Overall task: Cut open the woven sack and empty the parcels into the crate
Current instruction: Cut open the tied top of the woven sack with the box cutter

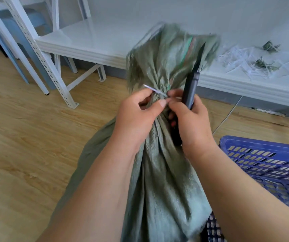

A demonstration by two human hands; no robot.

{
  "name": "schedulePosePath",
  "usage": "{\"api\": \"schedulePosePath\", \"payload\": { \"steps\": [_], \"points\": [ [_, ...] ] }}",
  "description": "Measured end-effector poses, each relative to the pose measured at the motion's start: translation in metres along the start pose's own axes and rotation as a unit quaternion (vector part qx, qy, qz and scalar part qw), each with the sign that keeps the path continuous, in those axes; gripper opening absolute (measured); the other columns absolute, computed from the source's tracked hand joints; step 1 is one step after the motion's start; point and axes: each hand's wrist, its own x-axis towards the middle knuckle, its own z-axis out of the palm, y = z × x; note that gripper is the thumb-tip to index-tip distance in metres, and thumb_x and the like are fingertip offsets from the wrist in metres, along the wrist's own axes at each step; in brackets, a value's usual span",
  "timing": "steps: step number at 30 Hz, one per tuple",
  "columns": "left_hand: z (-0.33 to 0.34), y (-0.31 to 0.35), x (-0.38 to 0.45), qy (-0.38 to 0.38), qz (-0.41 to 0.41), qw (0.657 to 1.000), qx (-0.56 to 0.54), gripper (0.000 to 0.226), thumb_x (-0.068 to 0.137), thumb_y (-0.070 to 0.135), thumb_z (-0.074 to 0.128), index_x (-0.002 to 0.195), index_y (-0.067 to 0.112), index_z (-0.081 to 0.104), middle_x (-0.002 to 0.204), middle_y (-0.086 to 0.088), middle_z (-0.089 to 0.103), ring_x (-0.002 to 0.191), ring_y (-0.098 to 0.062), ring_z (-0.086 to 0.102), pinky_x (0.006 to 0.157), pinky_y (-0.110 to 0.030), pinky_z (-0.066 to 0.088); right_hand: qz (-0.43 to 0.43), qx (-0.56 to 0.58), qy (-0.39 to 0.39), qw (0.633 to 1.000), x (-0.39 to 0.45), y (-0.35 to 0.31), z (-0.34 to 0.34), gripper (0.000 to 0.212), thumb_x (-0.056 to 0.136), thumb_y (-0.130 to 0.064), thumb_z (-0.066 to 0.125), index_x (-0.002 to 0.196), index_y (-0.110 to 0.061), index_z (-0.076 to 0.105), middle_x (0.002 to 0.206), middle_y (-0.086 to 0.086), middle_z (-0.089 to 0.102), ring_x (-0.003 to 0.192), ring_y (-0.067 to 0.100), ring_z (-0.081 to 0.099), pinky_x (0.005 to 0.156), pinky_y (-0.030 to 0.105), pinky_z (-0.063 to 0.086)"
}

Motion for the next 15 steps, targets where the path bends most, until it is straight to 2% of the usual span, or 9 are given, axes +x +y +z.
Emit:
{"api": "schedulePosePath", "payload": {
  "steps": [2, 4, 5, 6, 8, 9, 11, 13, 15],
  "points": [
    [0.000, 0.005, 0.002, -0.004, 0.015, 1.000, -0.003, 0.043, 0.078, 0.030, 0.072, 0.120, 0.022, 0.065, 0.109, 0.020, 0.067, 0.102, 0.008, 0.060, 0.088, -0.013, 0.045, -0.019, -0.004, 0.009, 1.000, 0.006, -0.009, 0.003, 0.016, 0.080, -0.012, 0.061, 0.082, -0.026, 0.068, 0.061, -0.009, 0.059, 0.057, 0.008, 0.052, 0.053, 0.021, 0.043],
    [0.000, -0.001, 0.003, -0.013, 0.008, 1.000, 0.004, 0.023, 0.083, 0.021, 0.071, 0.104, 0.031, 0.068, 0.084, 0.033, 0.065, 0.085, 0.022, 0.058, 0.072, 0.001, 0.041, -0.022, -0.052, 0.021, 0.998, 0.007, -0.009, 0.005, 0.012, 0.084, -0.017, 0.063, 0.083, -0.026, 0.069, 0.062, -0.009, 0.059, 0.058, 0.009, 0.053, 0.058, 0.025, 0.045],
    [-0.001, -0.005, 0.002, -0.014, -0.001, 1.000, 0.013, 0.026, 0.083, 0.018, 0.071, 0.105, 0.031, 0.068, 0.080, 0.033, 0.064, 0.078, 0.024, 0.056, 0.067, 0.004, 0.038, -0.021, -0.077, 0.024, 0.996, 0.005, -0.006, 0.006, 0.010, 0.085, -0.018, 0.064, 0.085, -0.027, 0.069, 0.063, -0.010, 0.060, 0.058, 0.008, 0.053, 0.059, 0.026, 0.045],
    [-0.001, -0.010, 0.003, -0.015, -0.012, 0.999, 0.026, 0.032, 0.083, 0.017, 0.071, 0.114, 0.026, 0.067, 0.088, 0.027, 0.065, 0.080, 0.021, 0.056, 0.069, 0.002, 0.038, -0.025, -0.097, 0.027, 0.995, 0.003, -0.003, 0.007, 0.011, 0.085, -0.019, 0.065, 0.088, -0.028, 0.070, 0.066, -0.011, 0.061, 0.057, 0.006, 0.053, 0.061, 0.024, 0.044],
    [-0.003, -0.015, 0.004, -0.011, -0.038, 0.998, 0.056, 0.047, 0.083, 0.021, 0.071, 0.129, 0.017, 0.060, 0.111, 0.016, 0.061, 0.099, 0.006, 0.056, 0.082, -0.010, 0.038, -0.053, -0.135, 0.039, 0.989, 0.001, 0.003, 0.007, 0.014, 0.084, -0.019, 0.066, 0.091, -0.031, 0.070, 0.077, -0.012, 0.067, 0.067, 0.001, 0.057, 0.068, 0.018, 0.043],
    [-0.004, -0.016, 0.005, -0.008, -0.044, 0.997, 0.063, 0.050, 0.083, 0.022, 0.071, 0.131, 0.016, 0.058, 0.113, 0.016, 0.058, 0.103, 0.002, 0.054, 0.085, -0.014, 0.037, -0.069, -0.155, 0.042, 0.985, 0.002, 0.004, 0.006, 0.016, 0.084, -0.019, 0.066, 0.093, -0.032, 0.070, 0.084, -0.012, 0.069, 0.076, 0.001, 0.059, 0.071, 0.017, 0.044],
    [-0.004, -0.017, 0.005, -0.013, -0.040, 0.997, 0.068, 0.047, 0.083, 0.020, 0.069, 0.129, 0.018, 0.060, 0.111, 0.020, 0.057, 0.105, 0.001, 0.056, 0.084, -0.011, 0.039, -0.084, -0.194, 0.031, 0.977, 0.006, 0.005, 0.005, 0.019, 0.084, -0.019, 0.065, 0.097, -0.031, 0.070, 0.095, -0.008, 0.070, 0.089, 0.007, 0.062, 0.079, 0.019, 0.046],
    [-0.002, -0.017, 0.004, -0.030, -0.030, 0.996, 0.081, 0.044, 0.081, 0.017, 0.067, 0.125, 0.020, 0.063, 0.102, 0.022, 0.063, 0.095, 0.008, 0.060, 0.072, 0.003, 0.039, -0.069, -0.236, 0.014, 0.969, 0.012, 0.006, 0.004, 0.020, 0.086, -0.020, 0.062, 0.104, -0.028, 0.069, 0.096, -0.005, 0.070, 0.091, 0.015, 0.062, 0.081, 0.028, 0.049],
    [-0.004, -0.017, 0.003, -0.035, -0.032, 0.995, 0.091, 0.044, 0.080, 0.016, 0.065, 0.123, 0.022, 0.064, 0.087, 0.029, 0.058, 0.077, 0.024, 0.053, 0.058, 0.009, 0.034, -0.033, -0.256, -0.009, 0.966, 0.017, 0.008, 0.004, 0.023, 0.089, -0.025, 0.061, 0.111, -0.028, 0.067, 0.094, -0.003, 0.069, 0.089, 0.019, 0.063, 0.082, 0.034, 0.051]
  ]
}}
